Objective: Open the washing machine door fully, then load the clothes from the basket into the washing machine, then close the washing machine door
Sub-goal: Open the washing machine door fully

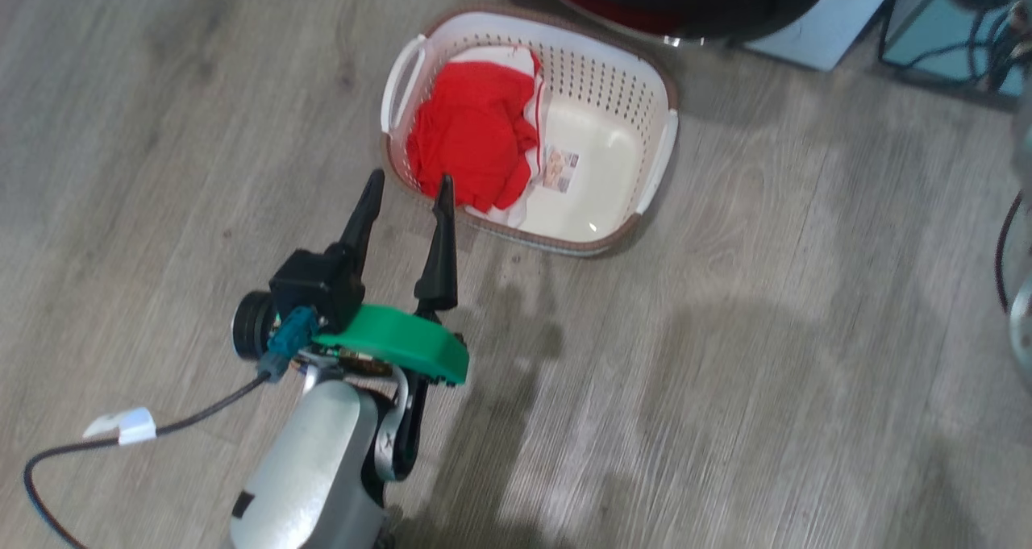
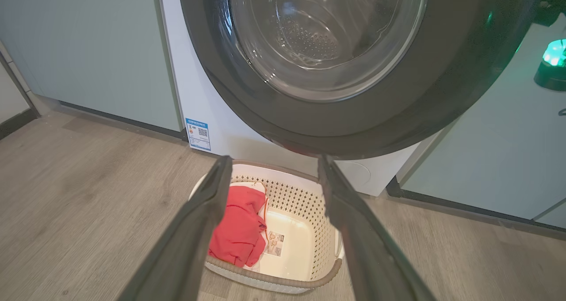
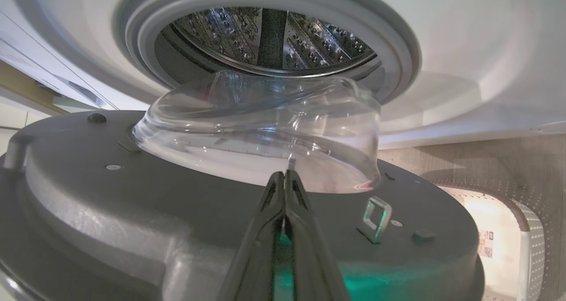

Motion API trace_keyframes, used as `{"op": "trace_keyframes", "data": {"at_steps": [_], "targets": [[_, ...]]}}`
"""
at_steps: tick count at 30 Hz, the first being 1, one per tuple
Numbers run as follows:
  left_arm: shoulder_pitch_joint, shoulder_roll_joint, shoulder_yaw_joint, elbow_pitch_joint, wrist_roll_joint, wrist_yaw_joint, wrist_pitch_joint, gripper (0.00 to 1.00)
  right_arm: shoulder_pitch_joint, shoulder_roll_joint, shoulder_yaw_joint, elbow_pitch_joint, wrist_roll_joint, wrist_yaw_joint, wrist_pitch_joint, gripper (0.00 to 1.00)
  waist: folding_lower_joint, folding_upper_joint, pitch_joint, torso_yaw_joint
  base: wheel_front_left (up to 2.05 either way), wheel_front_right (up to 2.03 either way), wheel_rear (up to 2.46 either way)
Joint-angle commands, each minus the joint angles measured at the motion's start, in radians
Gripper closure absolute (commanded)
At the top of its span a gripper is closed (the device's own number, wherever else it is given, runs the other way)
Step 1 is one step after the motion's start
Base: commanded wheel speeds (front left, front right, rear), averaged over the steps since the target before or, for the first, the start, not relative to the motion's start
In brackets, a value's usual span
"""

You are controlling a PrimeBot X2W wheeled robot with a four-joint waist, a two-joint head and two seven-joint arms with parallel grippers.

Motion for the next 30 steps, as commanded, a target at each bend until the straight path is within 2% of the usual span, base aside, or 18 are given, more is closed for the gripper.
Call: {"op": "trace_keyframes", "data": {"at_steps": [1,9,19,26,30], "targets": [[0.01,0.013,0.037,-0.023,0.012,-0.006,-0.013,0.0,-0.001,0.039,0.013,-0.045,0.012,0.001,0.016,1.0,0.0,-0.0001,-0.034,0.009,0.0,0.0,0.0],[0.07,0.013,0.064,-0.007,0.026,-0.012,-0.013,0.0,0.142,0.059,0.031,-0.096,0.067,0.001,0.07,1.0,0.0,-0.0001,-0.133,0.03,0.0,0.0,0.0],[0.112,0.013,0.085,0.008,0.034,-0.022,-0.013,0.0,0.251,0.088,0.082,-0.135,0.1,0.001,0.11,1.0,0.0,-0.0001,-0.194,0.053,0.0,0.0,0.0],[0.131,0.013,0.097,0.018,0.046,-0.031,-0.013,0.0,0.313,0.099,0.138,-0.18,0.152,0.001,0.132,1.0,0.0,-0.0001,-0.215,0.087,0.0,0.0,0.0],[0.138,0.013,0.098,0.019,0.049,-0.032,-0.013,0.0,0.349,0.1,0.209,-0.202,0.219,0.001,0.156,1.0,0.0,-0.0001,-0.225,0.113,0.0,0.0,0.0]]}}
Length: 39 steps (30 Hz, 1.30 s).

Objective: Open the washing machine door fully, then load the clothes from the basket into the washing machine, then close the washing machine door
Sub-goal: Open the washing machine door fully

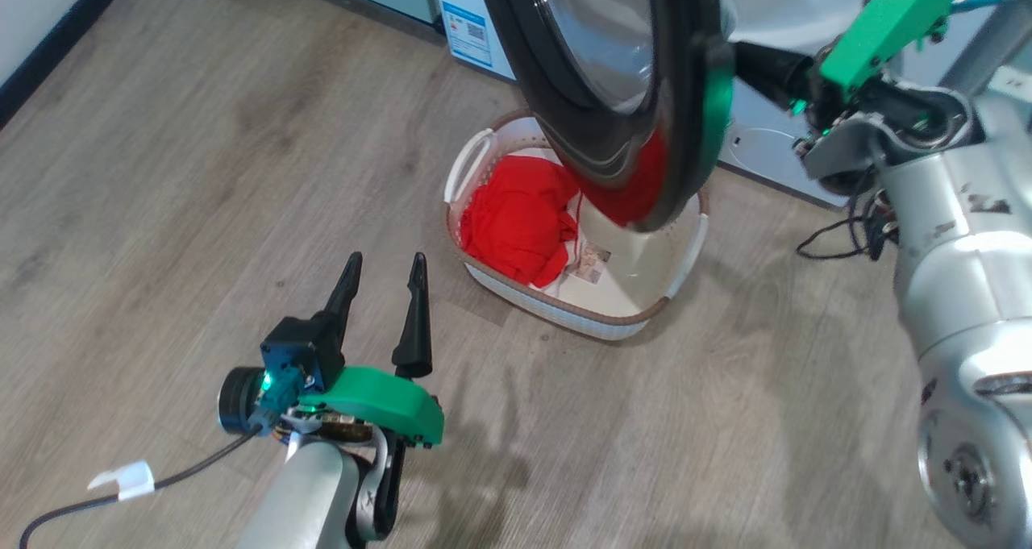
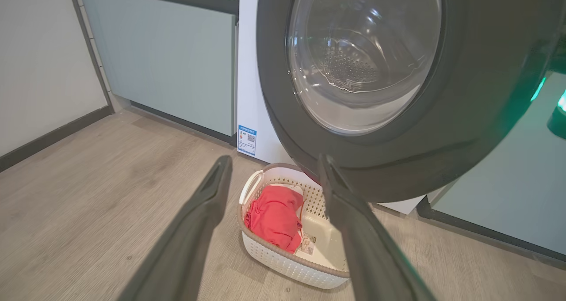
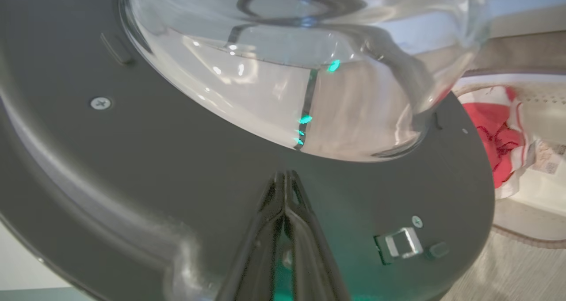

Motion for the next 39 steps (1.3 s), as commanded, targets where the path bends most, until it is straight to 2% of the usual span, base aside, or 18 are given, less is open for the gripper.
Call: {"op": "trace_keyframes", "data": {"at_steps": [1,10,19,24,34,39], "targets": [[-0.004,0.011,0.034,-0.029,0.009,-0.001,-0.013,0.0,-0.016,0.034,0.024,-0.042,0.021,0.001,0.01,1.0,0.0001,-0.0001,-0.006,0.011,0.0,0.0,0.0],[0.01,0.011,0.039,-0.03,0.013,0.001,-0.013,0.0,0.035,0.034,0.212,-0.092,0.218,0.001,-0.016,1.0,0.0001,-0.0001,-0.03,0.059,0.0,0.0,0.0],[0.029,0.011,0.041,-0.03,0.015,0.001,-0.013,0.0,0.074,0.034,0.408,-0.136,0.357,0.001,-0.072,1.0,0.0001,-0.0001,-0.059,0.104,0.0,0.0,0.0],[0.039,0.011,0.051,-0.03,0.017,0.003,-0.013,0.0,0.075,0.034,0.475,-0.131,0.413,0.001,-0.112,1.0,0.0001,-0.0001,-0.068,0.11,0.0,0.0,0.0],[0.057,0.011,0.077,-0.02,0.032,0.003,-0.013,0.0,0.111,0.031,0.51,-0.128,0.432,0.001,-0.178,1.0,0.0001,-0.0001,-0.126,0.084,0.0,0.0,0.0],[0.066,0.011,0.122,-0.016,0.051,-0.006,-0.013,0.0,0.202,-0.027,0.58,-0.25,0.321,0.001,-0.271,1.0,0.0001,-0.0001,-0.167,0.039,0.0,0.0,0.0]]}}
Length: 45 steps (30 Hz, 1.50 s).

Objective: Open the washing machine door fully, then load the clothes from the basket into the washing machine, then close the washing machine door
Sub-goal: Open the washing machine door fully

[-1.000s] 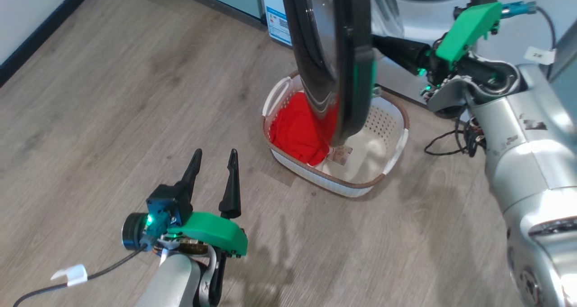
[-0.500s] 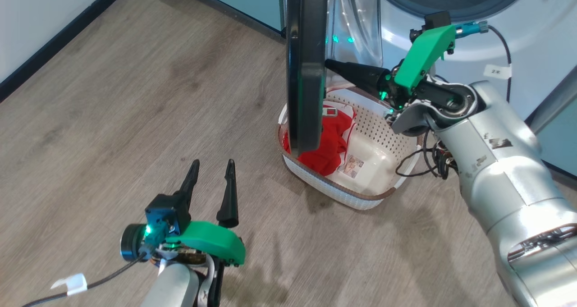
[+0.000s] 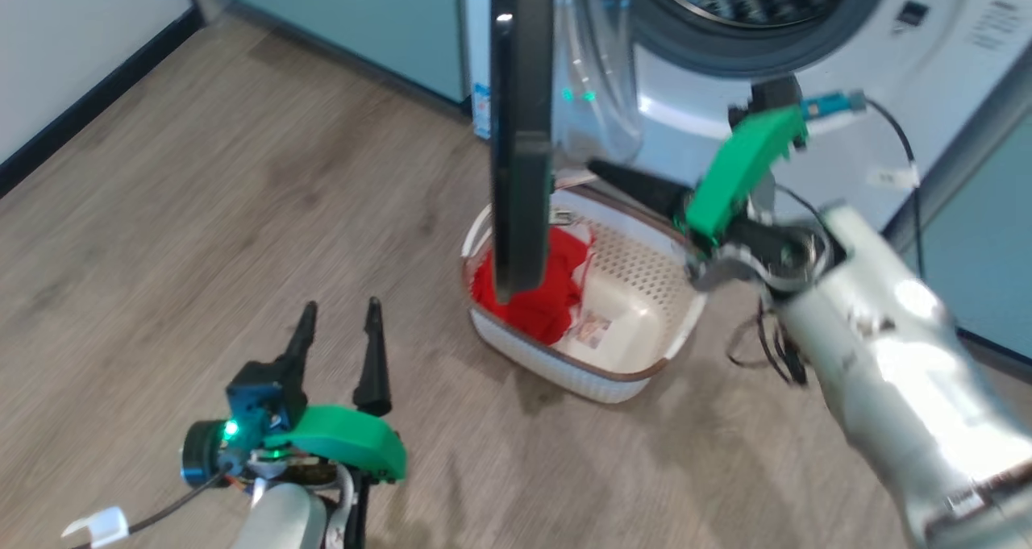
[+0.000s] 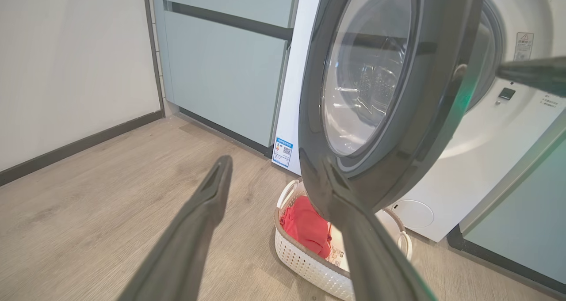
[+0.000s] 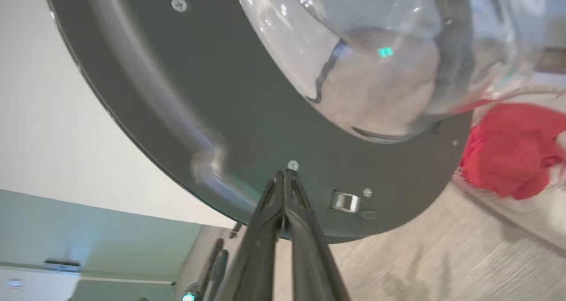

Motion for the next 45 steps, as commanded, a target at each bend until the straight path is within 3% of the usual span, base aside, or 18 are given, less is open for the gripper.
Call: {"op": "trace_keyframes", "data": {"at_steps": [1,9,16,21,29,33,40,41,42,45], "targets": [[-0.026,0.008,0.04,-0.031,0.009,-0.005,-0.013,0.0,0.01,-0.01,0.014,-0.053,-0.024,0.001,-0.026,1.0,0.0001,0.0,-0.022,-0.026,0.0,0.0,0.0],[-0.015,0.008,0.093,-0.019,0.031,-0.016,-0.013,0.0,0.209,-0.17,0.147,-0.302,-0.288,0.001,-0.379,1.0,0.0001,0.0,-0.066,-0.115,0.0,0.0,0.0],[-0.007,0.008,0.145,-0.016,0.048,-0.029,-0.013,0.0,0.305,-0.232,0.149,-0.341,-0.542,0.001,-0.695,1.0,0.0001,0.0,-0.079,-0.2,0.0,0.0,0.0],[0.005,0.008,0.178,-0.028,0.088,-0.043,-0.013,0.0,0.378,-0.177,0.017,-0.354,-0.737,0.001,-0.738,1.0,0.0001,0.0,-0.078,-0.251,0.0,0.0,0.0],[0.02,0.008,0.189,-0.036,0.08,-0.047,-0.013,0.0,0.581,0.0,-0.306,-0.565,-1.09,0.001,-0.74,1.0,0.0001,0.0,-0.076,-0.28,0.0,0.0,0.0],[0.028,0.008,0.179,-0.038,0.076,-0.05,-0.013,0.0,0.684,0.051,-0.393,-0.626,-1.177,0.001,-0.74,1.0,0.0001,0.0,-0.078,-0.279,0.0,0.0,0.0],[0.048,0.008,0.163,-0.037,0.091,-0.06,-0.013,0.0,0.737,0.066,-0.442,-0.623,-1.222,0.001,-0.74,1.0,0.0001,0.0,-0.083,-0.276,0.0,0.0,0.0],[0.051,0.008,0.162,-0.037,0.09,-0.06,-0.013,0.0,0.74,0.067,-0.451,-0.62,-1.231,0.001,-0.74,0.27,0.0001,0.0,-0.083,-0.275,0.0,0.0,0.0],[0.053,0.008,0.16,-0.036,0.088,-0.06,-0.013,0.0,0.742,0.068,-0.457,-0.616,-1.227,0.001,-0.74,0.0,0.0001,0.0,-0.084,-0.274,0.0,0.0,0.0],[0.055,0.008,0.154,-0.037,0.09,-0.058,-0.013,0.0,0.744,0.068,-0.459,-0.615,-1.208,0.001,-0.74,0.0,0.0001,0.0,-0.085,-0.271,0.0,0.0,0.0]]}}
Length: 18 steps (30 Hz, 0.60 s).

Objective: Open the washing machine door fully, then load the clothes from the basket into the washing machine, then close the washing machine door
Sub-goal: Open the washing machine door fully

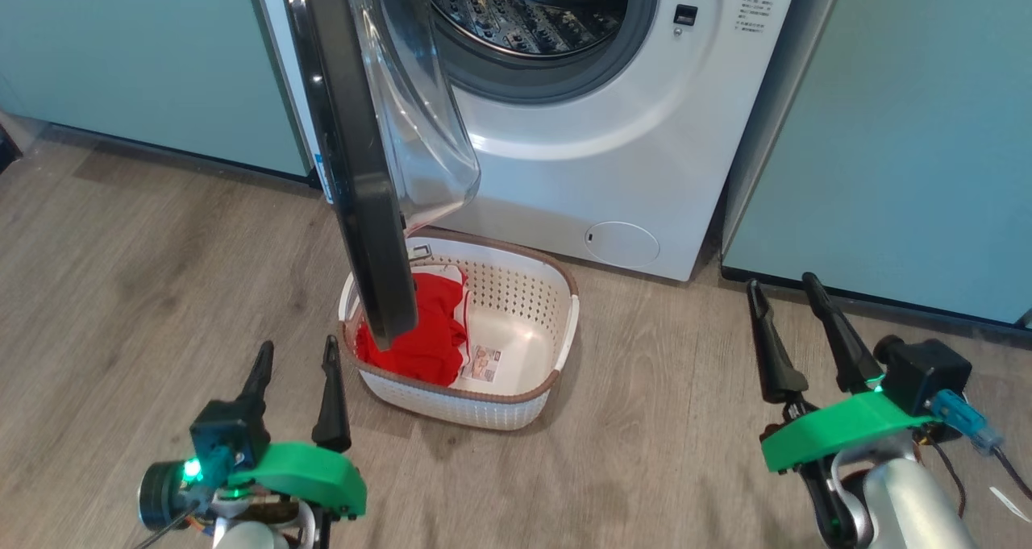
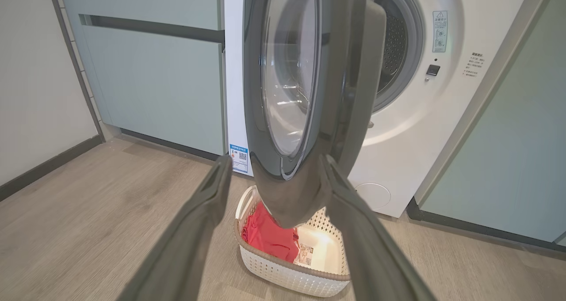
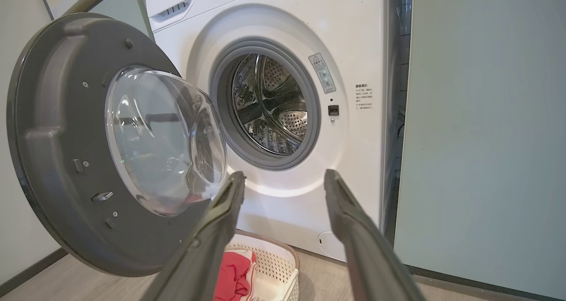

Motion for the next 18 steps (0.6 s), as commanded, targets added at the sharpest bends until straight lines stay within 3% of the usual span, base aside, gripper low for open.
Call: {"op": "trace_keyframes", "data": {"at_steps": [1,18], "targets": [[-0.032,0.008,0.023,-0.038,0.01,0.004,-0.013,0.0,-0.019,0.003,0.024,-0.028,0.007,0.0,-0.009,0.0,0.0,0.0,0.0,0.001,0.0,0.0,0.0],[-0.022,0.008,0.02,-0.077,0.02,0.002,-0.013,0.0,-0.025,0.003,0.028,-0.013,0.029,0.0,-0.009,0.0,0.0,0.0,0.001,0.002,0.0,0.0,0.0]]}}
